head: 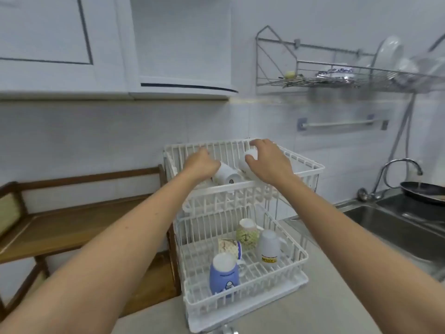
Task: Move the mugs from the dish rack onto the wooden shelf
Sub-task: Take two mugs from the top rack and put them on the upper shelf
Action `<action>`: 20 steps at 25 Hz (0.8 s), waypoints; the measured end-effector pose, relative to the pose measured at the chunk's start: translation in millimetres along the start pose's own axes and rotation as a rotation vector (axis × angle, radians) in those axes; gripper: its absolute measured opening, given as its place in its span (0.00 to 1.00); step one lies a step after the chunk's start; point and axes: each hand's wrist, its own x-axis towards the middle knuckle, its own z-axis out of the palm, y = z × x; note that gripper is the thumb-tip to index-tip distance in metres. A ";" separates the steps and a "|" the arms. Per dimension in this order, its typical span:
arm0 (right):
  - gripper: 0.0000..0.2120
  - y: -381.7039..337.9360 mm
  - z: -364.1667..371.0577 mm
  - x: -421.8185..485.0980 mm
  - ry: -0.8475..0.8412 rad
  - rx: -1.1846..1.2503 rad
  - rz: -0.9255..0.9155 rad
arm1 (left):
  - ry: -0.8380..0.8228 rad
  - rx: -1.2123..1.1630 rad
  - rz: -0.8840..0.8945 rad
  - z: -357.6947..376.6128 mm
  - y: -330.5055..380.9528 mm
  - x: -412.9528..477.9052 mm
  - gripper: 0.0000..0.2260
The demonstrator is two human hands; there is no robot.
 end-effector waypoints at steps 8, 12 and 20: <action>0.33 31.5 35.0 63.4 -0.424 -0.295 0.323 | -0.235 0.029 -0.346 40.4 3.0 51.4 0.38; 0.44 38.6 53.8 76.2 -0.442 -0.357 0.377 | -0.356 0.011 -0.402 48.8 1.4 64.3 0.37; 0.47 31.1 46.1 65.0 -0.144 -0.028 0.397 | -0.238 -0.316 -0.353 22.0 3.1 47.0 0.41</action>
